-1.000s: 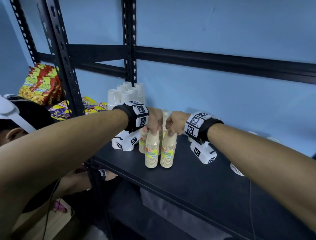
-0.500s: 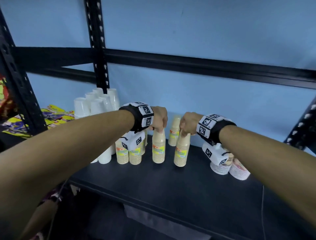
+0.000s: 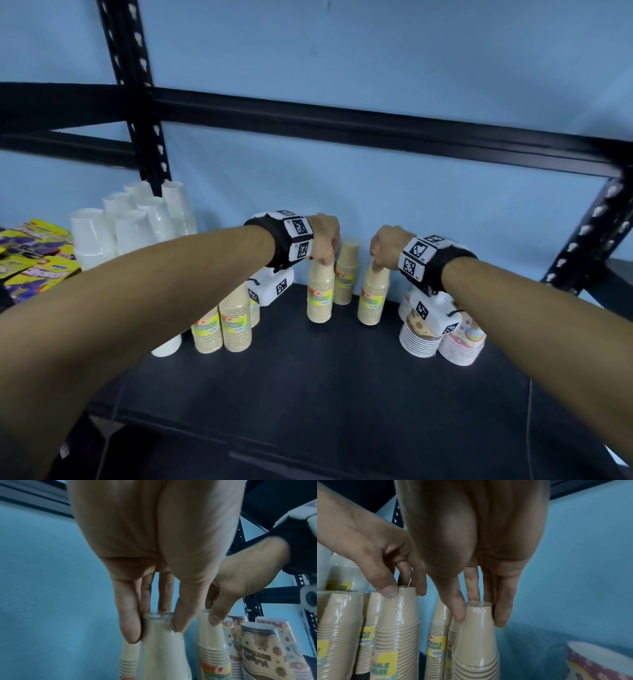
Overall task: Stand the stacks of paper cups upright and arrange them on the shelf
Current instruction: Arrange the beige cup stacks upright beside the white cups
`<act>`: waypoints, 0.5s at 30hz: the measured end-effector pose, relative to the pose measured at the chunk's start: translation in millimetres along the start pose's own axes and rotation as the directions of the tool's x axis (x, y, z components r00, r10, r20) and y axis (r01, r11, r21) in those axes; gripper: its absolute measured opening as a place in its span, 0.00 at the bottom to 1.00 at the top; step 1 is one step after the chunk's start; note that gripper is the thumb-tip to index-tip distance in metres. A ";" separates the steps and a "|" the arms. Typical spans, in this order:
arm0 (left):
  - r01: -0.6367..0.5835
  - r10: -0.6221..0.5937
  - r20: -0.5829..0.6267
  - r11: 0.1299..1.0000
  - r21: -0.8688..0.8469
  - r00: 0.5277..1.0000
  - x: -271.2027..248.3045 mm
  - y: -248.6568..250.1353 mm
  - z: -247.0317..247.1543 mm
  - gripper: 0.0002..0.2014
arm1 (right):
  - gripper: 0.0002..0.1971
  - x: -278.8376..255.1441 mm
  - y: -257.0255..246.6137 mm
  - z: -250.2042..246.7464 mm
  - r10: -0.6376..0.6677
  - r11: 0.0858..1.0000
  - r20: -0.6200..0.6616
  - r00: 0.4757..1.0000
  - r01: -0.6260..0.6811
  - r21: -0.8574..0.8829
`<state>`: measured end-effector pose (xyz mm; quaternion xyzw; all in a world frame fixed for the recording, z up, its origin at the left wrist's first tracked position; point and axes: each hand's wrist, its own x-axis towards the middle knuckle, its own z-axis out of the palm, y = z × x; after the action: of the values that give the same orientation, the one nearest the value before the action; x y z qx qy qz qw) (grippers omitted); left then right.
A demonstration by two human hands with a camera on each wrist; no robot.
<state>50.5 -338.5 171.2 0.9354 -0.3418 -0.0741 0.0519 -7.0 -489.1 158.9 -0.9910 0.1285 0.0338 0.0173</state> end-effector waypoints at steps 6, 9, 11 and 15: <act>0.015 -0.017 0.024 0.999 0.048 1.000 18.4 -5.4 4.2 0.15 | 0.04 26.5 8.3 10.3 0.048 0.998 -0.027 0.998 -0.047 0.036; 0.016 -0.016 0.022 1.000 0.014 1.000 26.0 -11.3 7.2 0.15 | 0.15 36.6 12.7 12.9 0.055 0.993 -0.046 0.997 -0.050 0.102; 0.013 -0.013 0.020 1.000 -0.002 1.000 30.7 -13.8 8.9 0.16 | 0.21 41.8 14.7 14.9 0.052 0.987 -0.071 0.996 -0.041 0.153; 0.004 -0.004 0.035 1.000 -0.003 0.999 37.5 -14.1 11.6 0.16 | 0.22 50.4 16.5 18.7 0.041 0.979 -0.096 0.995 -0.021 0.204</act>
<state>85.7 -352.5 153.9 0.9345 -0.3408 -0.0913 0.0473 36.2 -517.1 136.2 -0.9824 0.1475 -0.0287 0.1110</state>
